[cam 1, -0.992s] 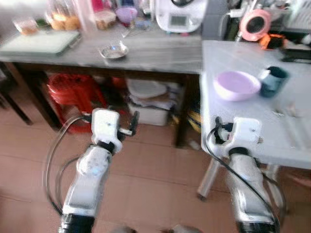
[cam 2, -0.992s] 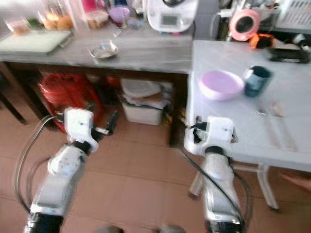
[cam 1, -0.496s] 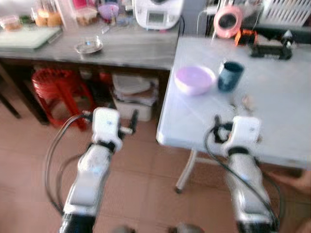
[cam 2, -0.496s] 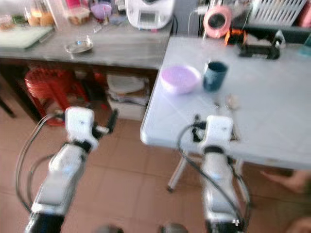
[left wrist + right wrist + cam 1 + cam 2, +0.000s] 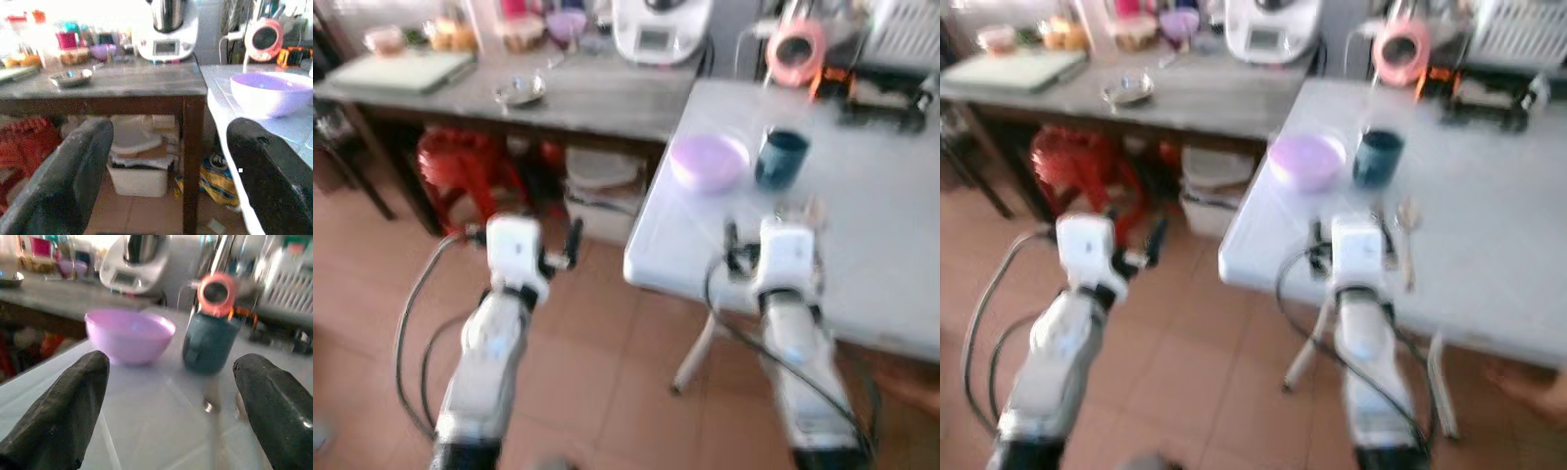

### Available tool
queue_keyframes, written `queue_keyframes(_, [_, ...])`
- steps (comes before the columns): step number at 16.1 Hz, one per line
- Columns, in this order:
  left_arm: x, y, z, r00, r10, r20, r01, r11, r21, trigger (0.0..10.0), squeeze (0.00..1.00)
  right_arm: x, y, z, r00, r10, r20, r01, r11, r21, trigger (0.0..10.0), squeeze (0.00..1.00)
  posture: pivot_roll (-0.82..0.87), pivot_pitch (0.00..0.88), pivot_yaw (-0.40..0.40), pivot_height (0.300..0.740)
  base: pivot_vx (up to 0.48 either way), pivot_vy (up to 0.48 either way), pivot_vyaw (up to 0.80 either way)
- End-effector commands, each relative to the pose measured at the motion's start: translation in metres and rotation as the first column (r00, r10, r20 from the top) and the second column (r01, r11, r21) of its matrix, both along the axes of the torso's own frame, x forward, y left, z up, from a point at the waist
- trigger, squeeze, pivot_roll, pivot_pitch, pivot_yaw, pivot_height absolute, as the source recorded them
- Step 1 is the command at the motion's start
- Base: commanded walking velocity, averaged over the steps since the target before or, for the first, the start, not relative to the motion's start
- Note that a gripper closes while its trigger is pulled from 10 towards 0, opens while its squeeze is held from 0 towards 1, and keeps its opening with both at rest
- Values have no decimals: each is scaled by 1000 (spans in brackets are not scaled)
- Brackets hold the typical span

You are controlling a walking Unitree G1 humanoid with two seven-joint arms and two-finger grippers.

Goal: Setting the table

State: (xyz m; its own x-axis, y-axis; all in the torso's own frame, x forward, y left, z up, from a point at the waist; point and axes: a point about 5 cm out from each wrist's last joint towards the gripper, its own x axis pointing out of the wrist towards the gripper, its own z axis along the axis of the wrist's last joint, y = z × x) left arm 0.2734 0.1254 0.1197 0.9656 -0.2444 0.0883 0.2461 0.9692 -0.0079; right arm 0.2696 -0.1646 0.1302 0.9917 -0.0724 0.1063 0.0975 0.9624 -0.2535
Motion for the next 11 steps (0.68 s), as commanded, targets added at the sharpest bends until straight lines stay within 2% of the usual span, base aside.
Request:
queue_keyframes(1, [2,3,6,1000,-6,24,6,1000,6,10000,0,2,5,10,998,31,45,-30,999,-23,10000,0,-43,0,44,740,480,0,0])
queue_keyframes(7, [2,2,6,1000,-8,24,8,1000,-3,10000,0,1,9,9,997,64,42,-63,998,-23,10000,0,-44,0,41,740,460,0,0])
queue_keyframes(11, [2,3,8,999,3,38,-2,1000,-13,10000,0,0,15,9,994,101,42,-100,995,-32,10000,0,-43,0,42,740,0,0,0])
